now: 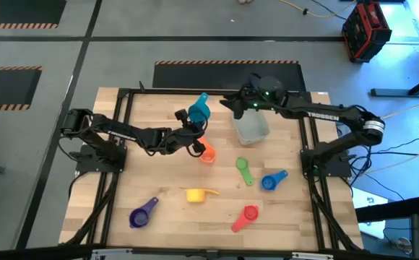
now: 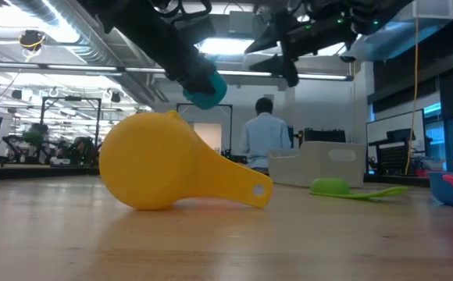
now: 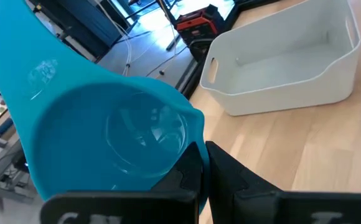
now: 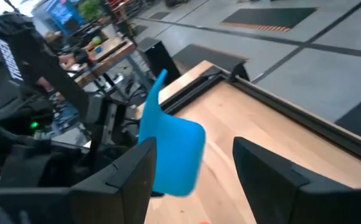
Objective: Nest measuring cups in basket
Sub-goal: Put the light blue measuring cup into the gray bin
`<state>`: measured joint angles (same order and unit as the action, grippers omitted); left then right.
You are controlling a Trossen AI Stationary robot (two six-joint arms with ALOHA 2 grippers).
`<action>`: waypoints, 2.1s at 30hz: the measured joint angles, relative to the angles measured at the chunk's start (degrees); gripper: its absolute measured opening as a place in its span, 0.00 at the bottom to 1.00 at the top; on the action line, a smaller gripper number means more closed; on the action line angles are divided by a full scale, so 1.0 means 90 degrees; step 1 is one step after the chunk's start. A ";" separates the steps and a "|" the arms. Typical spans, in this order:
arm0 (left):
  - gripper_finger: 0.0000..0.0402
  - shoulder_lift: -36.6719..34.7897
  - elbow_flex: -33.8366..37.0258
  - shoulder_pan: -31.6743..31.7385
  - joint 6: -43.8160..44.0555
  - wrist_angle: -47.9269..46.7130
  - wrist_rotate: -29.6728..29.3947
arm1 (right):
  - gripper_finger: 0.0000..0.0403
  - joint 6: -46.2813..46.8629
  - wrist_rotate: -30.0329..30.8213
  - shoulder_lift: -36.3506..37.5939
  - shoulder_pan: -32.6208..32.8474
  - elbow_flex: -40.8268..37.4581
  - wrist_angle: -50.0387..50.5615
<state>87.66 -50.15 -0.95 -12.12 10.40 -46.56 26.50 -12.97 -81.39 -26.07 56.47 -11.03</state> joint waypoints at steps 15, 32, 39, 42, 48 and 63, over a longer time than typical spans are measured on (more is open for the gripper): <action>0.00 0.0000 0.0000 0.0000 -0.0003 0.0142 -0.0096 | 0.54 0.0365 -0.1165 -0.0860 0.0003 0.0430 -0.0668; 0.00 -0.0002 0.0000 0.0000 -0.0001 0.0243 0.0134 | 0.54 0.0370 -0.0811 -0.1451 0.0385 0.0425 -0.2002; 0.00 -0.0002 -0.0002 0.0000 -0.0003 0.0421 0.0452 | 0.52 0.0507 -0.0733 -0.1549 0.0385 0.0423 -0.2307; 0.00 0.0007 -0.0002 0.0002 -0.0005 0.0416 0.0447 | 0.46 0.0512 -0.0733 -0.1549 0.0386 0.0423 -0.2463; 0.01 0.0007 -0.0002 0.0002 -0.0010 0.0429 0.0446 | 0.28 0.0530 -0.0600 -0.1549 0.0382 0.0423 -0.2470; 0.02 0.0017 -0.0002 0.0007 -0.0078 0.0387 0.0394 | 0.05 0.0557 -0.0610 -0.1542 0.0385 0.0420 -0.2465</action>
<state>87.81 -50.17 -0.89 -12.82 13.89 -43.01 31.51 -18.46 -95.26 -22.61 60.25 -33.21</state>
